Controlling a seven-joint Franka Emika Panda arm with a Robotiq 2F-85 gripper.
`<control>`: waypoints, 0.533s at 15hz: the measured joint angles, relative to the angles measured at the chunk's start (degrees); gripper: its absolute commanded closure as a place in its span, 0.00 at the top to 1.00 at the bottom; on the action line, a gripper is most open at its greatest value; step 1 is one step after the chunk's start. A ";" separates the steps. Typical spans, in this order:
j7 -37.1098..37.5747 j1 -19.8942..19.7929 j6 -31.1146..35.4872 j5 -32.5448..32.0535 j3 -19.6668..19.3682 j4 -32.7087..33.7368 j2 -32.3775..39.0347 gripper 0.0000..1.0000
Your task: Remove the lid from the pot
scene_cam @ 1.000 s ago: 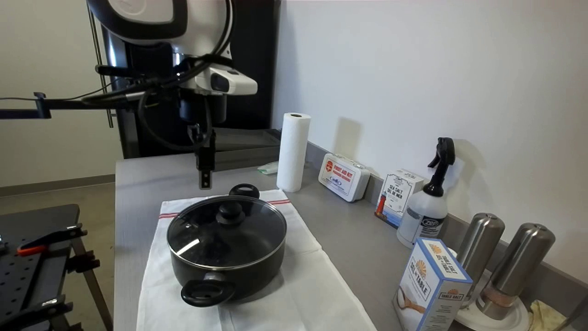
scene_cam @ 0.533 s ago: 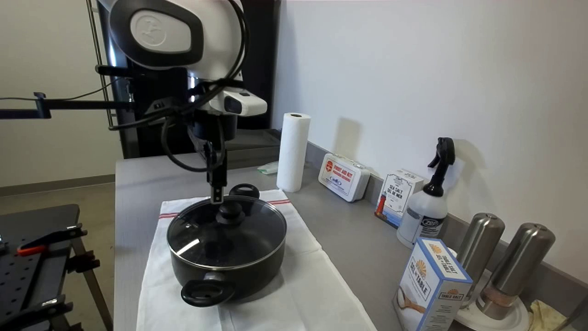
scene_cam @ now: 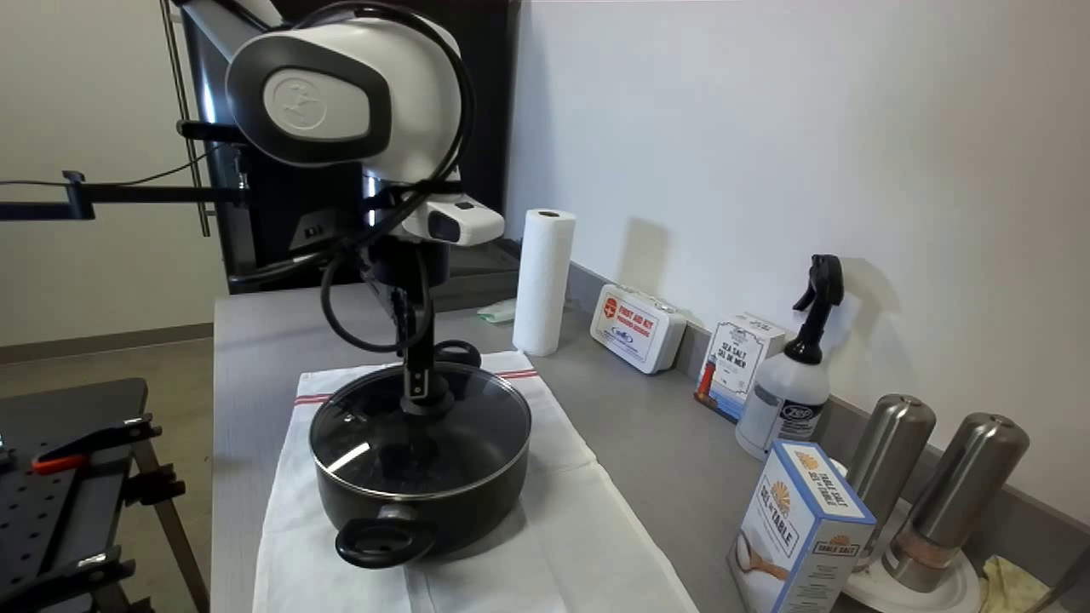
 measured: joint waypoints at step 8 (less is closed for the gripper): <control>-0.03 -0.01 2.18 1.61 -0.29 0.18 1.73 1.00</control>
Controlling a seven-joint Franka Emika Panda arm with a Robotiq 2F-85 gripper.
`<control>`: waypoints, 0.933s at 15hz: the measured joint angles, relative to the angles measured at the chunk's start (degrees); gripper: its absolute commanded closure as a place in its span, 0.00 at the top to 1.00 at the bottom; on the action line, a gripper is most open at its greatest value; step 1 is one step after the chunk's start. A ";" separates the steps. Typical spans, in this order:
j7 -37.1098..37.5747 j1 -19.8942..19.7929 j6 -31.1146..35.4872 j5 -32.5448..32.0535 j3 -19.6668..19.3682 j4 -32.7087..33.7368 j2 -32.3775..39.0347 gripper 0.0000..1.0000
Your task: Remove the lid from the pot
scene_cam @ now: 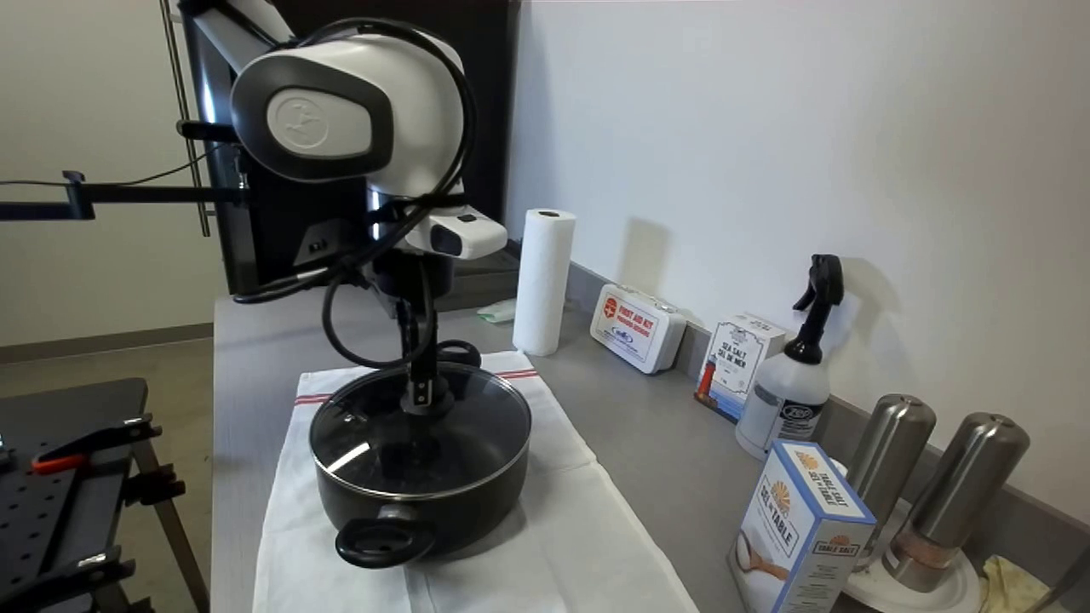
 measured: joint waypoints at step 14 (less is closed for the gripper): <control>-0.04 -0.04 0.14 0.51 -0.28 0.58 0.84 0.24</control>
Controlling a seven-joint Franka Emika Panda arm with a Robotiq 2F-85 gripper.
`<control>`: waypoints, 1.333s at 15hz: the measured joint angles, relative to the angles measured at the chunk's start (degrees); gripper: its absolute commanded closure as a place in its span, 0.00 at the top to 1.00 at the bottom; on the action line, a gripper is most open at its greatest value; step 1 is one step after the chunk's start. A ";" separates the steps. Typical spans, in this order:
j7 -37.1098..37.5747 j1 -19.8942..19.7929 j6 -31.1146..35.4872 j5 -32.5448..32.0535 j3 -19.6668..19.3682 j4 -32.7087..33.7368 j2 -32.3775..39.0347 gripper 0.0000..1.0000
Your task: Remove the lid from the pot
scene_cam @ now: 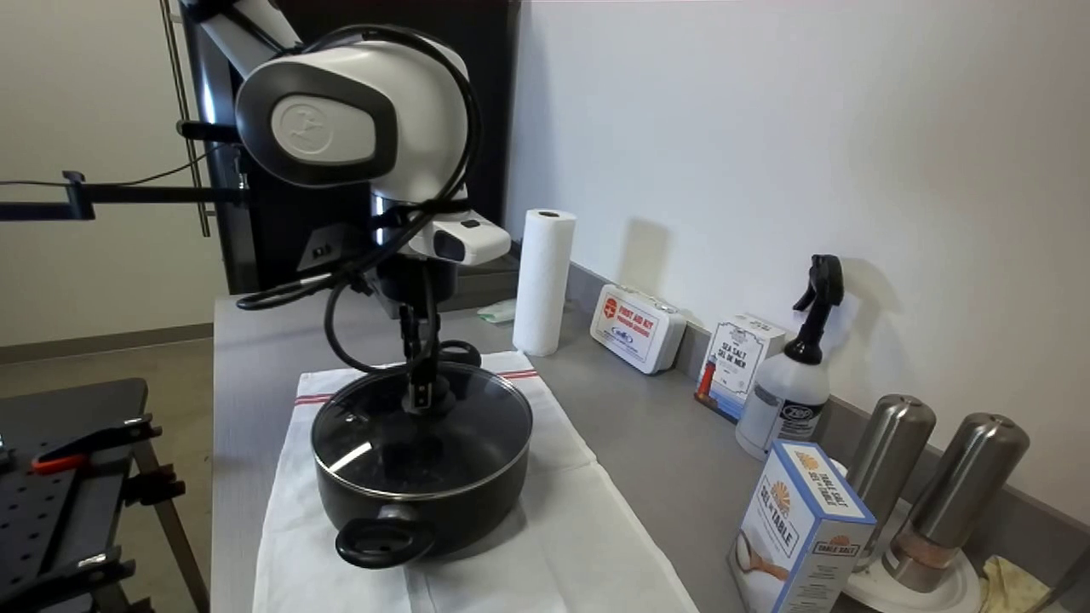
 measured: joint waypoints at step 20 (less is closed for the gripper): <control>-0.03 1.40 0.00 -2.35 0.37 -3.90 -7.21 0.24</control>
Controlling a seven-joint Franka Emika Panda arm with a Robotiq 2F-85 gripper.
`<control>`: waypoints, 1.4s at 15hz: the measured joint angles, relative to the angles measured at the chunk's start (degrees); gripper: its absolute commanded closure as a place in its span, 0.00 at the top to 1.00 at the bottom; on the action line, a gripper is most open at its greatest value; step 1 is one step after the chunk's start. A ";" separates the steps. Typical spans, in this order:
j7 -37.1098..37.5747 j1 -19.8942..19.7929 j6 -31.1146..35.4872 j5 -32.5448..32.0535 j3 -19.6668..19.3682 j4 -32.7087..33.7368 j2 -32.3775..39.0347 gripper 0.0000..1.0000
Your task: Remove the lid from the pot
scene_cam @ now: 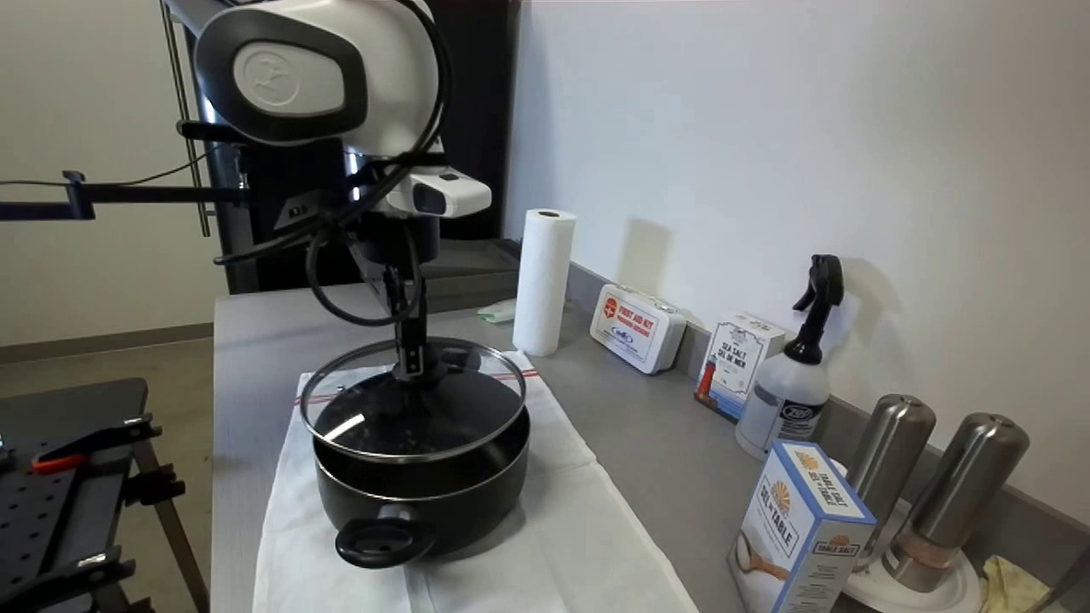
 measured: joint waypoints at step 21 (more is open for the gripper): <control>-0.02 12.17 -0.37 -3.29 12.70 -4.95 -4.27 0.24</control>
